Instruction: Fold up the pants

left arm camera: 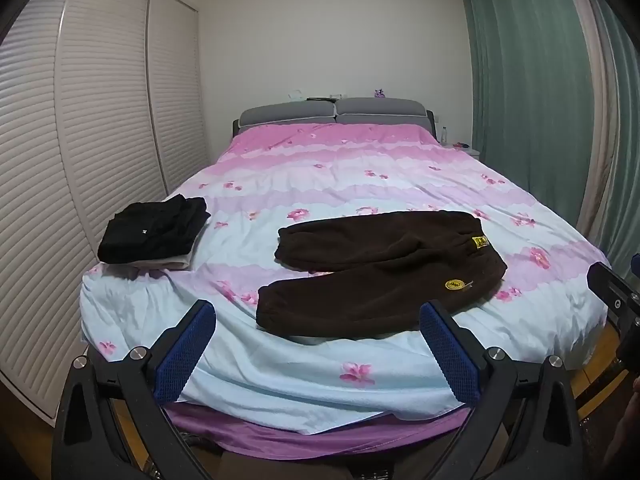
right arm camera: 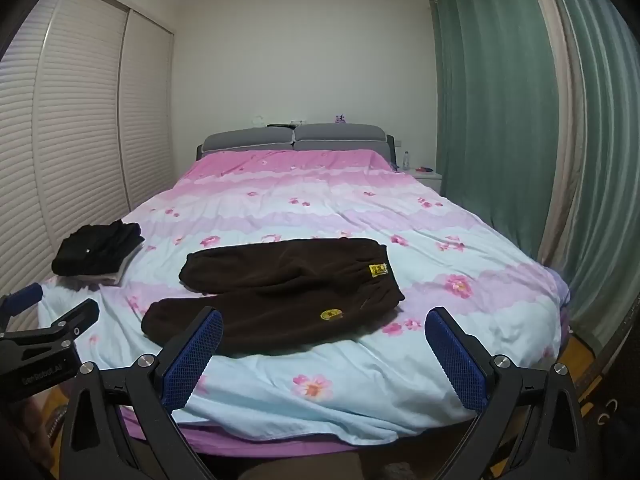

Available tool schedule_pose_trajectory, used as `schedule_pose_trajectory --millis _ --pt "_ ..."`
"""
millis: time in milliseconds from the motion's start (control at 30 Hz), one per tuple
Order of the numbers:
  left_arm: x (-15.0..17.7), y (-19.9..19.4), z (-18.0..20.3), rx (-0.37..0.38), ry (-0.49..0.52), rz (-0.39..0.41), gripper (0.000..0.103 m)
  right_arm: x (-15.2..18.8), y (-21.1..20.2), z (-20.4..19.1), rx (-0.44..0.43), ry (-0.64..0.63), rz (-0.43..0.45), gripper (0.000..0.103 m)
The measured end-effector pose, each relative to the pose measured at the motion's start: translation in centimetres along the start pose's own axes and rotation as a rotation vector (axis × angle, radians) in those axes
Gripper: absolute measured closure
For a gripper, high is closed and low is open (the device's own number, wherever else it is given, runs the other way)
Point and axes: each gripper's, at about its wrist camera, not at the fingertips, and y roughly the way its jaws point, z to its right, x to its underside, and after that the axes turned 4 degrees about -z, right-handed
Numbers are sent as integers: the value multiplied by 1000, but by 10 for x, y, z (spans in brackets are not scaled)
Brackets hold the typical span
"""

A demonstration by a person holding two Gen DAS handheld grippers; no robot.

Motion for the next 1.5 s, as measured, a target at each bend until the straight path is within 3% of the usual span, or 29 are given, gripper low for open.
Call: schedule_pose_trajectory --millis 467,1500 --pt "0 1 -2 35 -16 0 0 -2 -6 2 -1 4 15 1" --pt "-1 -2 -1 24 -9 9 0 -3 -8 0 1 4 20 1"
